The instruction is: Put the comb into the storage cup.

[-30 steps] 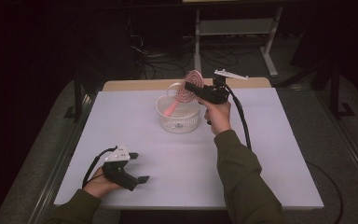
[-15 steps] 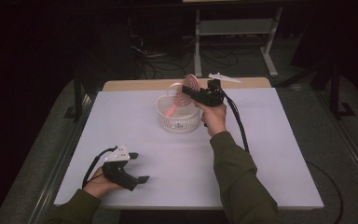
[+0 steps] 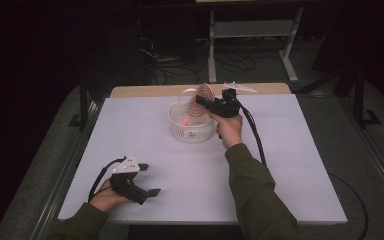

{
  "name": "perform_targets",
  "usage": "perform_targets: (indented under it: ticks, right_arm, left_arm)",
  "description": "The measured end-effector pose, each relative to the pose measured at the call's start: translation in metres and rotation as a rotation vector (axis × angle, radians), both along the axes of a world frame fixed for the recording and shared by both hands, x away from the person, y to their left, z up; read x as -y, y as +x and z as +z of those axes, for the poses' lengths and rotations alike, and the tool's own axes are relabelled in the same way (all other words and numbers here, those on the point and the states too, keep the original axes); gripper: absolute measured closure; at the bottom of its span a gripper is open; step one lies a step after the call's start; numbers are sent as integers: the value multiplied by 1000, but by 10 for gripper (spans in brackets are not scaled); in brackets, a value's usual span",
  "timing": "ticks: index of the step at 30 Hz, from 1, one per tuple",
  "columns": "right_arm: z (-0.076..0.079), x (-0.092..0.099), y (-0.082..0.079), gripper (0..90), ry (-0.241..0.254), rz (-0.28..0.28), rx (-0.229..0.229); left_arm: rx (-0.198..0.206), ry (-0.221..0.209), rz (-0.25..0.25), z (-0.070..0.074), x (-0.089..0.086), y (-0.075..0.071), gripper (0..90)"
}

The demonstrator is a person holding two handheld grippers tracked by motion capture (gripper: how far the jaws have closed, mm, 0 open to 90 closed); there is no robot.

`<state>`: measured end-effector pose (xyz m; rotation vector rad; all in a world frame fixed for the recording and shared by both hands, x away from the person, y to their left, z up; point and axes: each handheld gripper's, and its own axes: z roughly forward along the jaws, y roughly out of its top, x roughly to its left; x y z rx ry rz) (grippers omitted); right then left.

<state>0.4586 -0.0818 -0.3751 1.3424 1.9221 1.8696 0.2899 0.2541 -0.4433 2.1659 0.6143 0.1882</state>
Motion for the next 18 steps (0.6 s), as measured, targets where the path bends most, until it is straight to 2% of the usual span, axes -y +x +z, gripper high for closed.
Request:
perform_targets:
  ticks: [18]
  right_arm:
    - [0,8,1,611,-42,13,-31]
  left_arm:
    - [-3,-2,-1,0,0,0,1]
